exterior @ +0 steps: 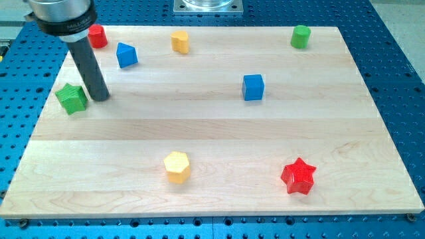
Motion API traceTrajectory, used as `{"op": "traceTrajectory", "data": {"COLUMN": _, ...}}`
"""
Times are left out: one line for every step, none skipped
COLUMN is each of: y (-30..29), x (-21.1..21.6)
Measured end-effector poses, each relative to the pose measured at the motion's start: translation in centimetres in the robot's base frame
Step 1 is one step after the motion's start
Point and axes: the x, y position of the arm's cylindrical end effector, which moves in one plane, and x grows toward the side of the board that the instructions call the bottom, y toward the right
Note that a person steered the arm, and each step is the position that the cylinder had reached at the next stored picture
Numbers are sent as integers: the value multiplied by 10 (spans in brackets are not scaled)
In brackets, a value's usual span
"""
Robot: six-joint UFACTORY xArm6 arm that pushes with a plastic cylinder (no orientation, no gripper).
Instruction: Slide the hexagon under the green circle
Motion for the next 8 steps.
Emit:
{"op": "traceTrajectory", "data": {"y": -28, "x": 0}}
{"op": "traceTrajectory", "data": {"y": -30, "x": 7}}
{"op": "traceTrajectory", "data": {"y": 42, "x": -5}}
{"op": "traceTrajectory", "data": {"y": 123, "x": -1}}
{"op": "traceTrajectory", "data": {"y": 91, "x": 86}}
{"op": "traceTrajectory", "data": {"y": 95, "x": 158}}
{"op": "traceTrajectory", "data": {"y": 152, "x": 162}}
{"op": "traceTrajectory", "data": {"y": 166, "x": 164}}
